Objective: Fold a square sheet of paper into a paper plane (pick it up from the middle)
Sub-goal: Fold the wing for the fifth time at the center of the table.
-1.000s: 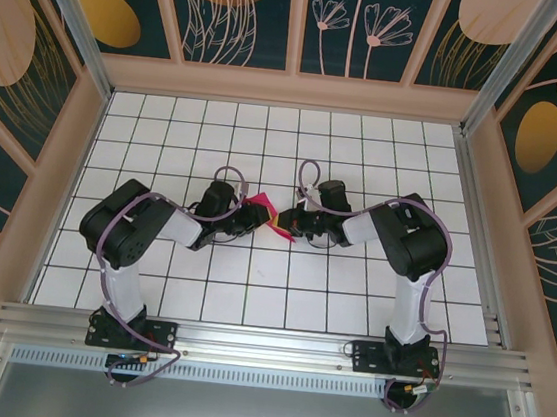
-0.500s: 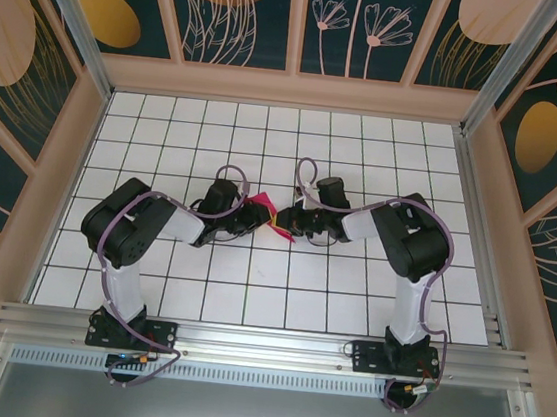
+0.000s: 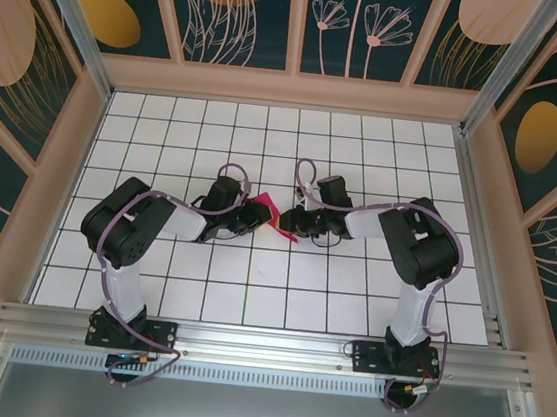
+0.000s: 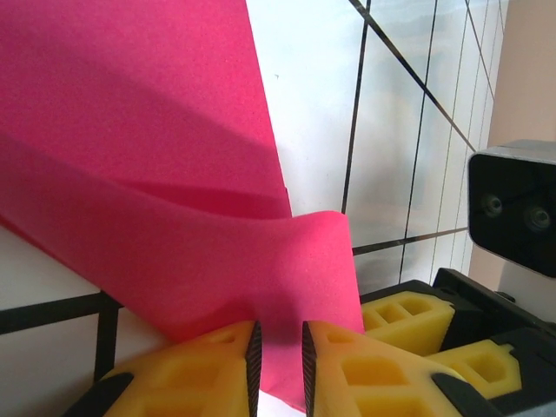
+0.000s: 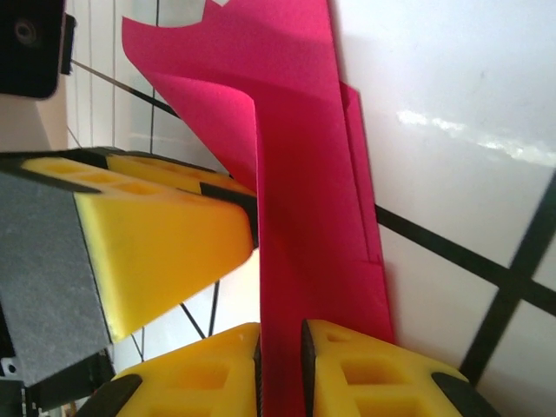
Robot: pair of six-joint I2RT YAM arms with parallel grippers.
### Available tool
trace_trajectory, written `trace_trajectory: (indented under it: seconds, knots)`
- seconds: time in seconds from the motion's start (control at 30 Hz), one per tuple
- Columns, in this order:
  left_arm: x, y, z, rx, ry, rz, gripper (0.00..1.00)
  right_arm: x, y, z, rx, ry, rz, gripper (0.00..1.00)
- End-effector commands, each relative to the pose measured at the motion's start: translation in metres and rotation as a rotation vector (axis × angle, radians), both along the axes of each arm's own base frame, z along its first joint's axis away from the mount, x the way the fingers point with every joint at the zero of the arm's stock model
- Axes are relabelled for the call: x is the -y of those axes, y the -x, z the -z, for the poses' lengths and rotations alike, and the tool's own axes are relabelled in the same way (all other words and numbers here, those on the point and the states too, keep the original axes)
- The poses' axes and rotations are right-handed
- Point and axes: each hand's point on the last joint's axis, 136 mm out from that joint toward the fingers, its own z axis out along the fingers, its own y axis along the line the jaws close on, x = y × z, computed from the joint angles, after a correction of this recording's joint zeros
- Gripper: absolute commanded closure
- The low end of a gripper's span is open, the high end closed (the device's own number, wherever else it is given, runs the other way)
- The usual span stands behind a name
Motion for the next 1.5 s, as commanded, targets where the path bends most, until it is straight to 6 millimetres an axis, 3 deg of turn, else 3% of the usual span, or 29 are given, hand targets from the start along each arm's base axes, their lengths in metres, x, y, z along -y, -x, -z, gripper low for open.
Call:
trace_trajectory:
  seconds: [0.0, 0.27, 0.63, 0.77, 0.93, 1.07, 1.47]
  knots:
    - [-0.014, 0.001, 0.031, -0.052, -0.114, -0.039, 0.77, 0.009, -0.002, -0.007, 0.064, 0.058, -0.023, 0.78]
    - [-0.013, 0.001, 0.032, -0.061, -0.126, -0.025, 0.77, 0.014, 0.0, -0.013, 0.15, 0.108, -0.063, 0.78]
    - [-0.007, -0.004, 0.015, -0.023, -0.111, -0.007, 0.77, 0.02, 0.012, 0.006, 0.089, 0.111, -0.04, 0.93]
    - [-0.003, -0.008, 0.0, 0.018, -0.088, 0.007, 0.76, 0.019, 0.012, 0.004, 0.07, 0.076, -0.021, 1.0]
    - [0.006, -0.01, -0.033, 0.117, -0.006, 0.041, 0.72, 0.014, 0.011, -0.008, 0.023, -0.028, -0.001, 1.0]
    - [0.009, -0.006, -0.046, 0.159, 0.04, 0.055, 0.71, 0.011, 0.011, -0.013, -0.03, -0.092, 0.029, 1.0]
    - [0.019, 0.013, -0.034, 0.148, 0.073, 0.094, 0.71, 0.013, 0.008, -0.007, -0.165, -0.13, 0.123, 1.0]
